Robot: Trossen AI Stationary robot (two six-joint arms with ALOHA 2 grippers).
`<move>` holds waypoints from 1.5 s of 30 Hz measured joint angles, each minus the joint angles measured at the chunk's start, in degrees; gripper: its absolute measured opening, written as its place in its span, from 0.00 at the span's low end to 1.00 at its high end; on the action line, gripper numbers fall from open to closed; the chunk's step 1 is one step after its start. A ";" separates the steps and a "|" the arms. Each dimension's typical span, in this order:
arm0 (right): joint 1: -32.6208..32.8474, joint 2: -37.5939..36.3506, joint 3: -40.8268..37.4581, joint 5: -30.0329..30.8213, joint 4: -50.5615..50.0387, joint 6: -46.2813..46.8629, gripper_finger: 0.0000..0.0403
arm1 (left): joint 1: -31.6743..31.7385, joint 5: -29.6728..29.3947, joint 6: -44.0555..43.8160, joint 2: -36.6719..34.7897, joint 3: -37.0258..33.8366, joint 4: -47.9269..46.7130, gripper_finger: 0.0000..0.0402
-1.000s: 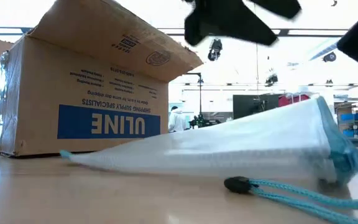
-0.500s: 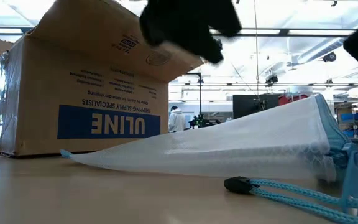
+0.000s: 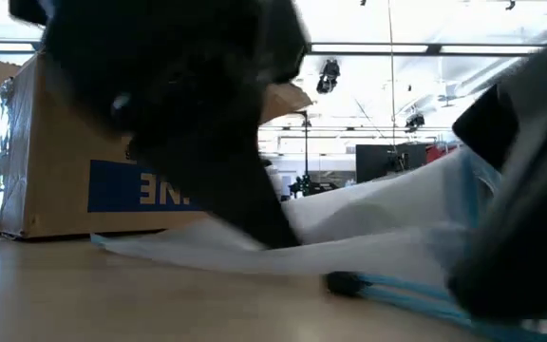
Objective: Unpack boxes
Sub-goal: Close the white zip bag
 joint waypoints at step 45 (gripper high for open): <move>-0.12 -2.20 -1.34 3.66 -6.67 0.34 0.00 | -10.37 -24.72 -1.71 9.97 -1.28 24.32 0.30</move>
